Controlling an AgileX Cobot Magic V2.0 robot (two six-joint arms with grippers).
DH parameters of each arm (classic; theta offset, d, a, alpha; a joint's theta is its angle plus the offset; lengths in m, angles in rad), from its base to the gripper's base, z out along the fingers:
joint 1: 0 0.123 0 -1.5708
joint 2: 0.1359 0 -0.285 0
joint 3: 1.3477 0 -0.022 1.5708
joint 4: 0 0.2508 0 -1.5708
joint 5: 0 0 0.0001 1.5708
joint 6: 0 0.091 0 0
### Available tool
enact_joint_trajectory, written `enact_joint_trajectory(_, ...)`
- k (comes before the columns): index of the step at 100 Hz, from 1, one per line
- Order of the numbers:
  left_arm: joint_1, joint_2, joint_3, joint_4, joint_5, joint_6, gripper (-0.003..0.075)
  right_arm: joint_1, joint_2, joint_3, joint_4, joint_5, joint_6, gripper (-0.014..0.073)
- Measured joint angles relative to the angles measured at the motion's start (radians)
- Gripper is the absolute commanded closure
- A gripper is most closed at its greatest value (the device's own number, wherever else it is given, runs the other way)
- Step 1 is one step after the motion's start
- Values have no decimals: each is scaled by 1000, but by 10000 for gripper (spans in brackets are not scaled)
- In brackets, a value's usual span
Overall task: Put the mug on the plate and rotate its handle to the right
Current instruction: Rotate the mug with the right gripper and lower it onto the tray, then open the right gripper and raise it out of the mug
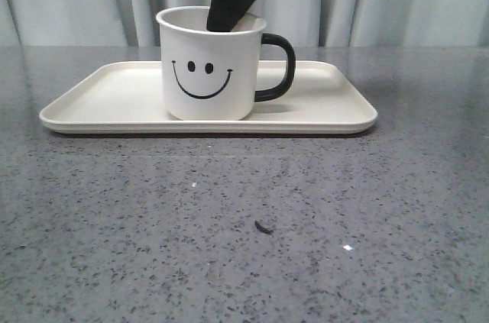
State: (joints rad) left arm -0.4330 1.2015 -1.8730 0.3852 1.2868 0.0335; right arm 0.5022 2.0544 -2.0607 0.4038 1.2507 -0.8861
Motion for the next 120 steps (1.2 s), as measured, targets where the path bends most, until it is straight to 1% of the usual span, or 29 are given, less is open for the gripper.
enact_joint_trajectory(28, 0, 0, 57, 0, 0, 0, 739, 0, 0, 0, 0, 0, 0, 397)
enact_joint_trajectory(69, 0, 0, 64, 6, 0, 0, 739, 0, 0, -5, 20, -2, 0, 397)
enact_joint_trajectory(108, 0, 0, 64, 11, 0, 0, 739, 0, -9, -173, 88, 0, 0, 397)
enact_joint_trajectory(120, 0, 0, 64, 12, 0, 0, 739, -5, -33, -207, 90, 2, 35, 398)
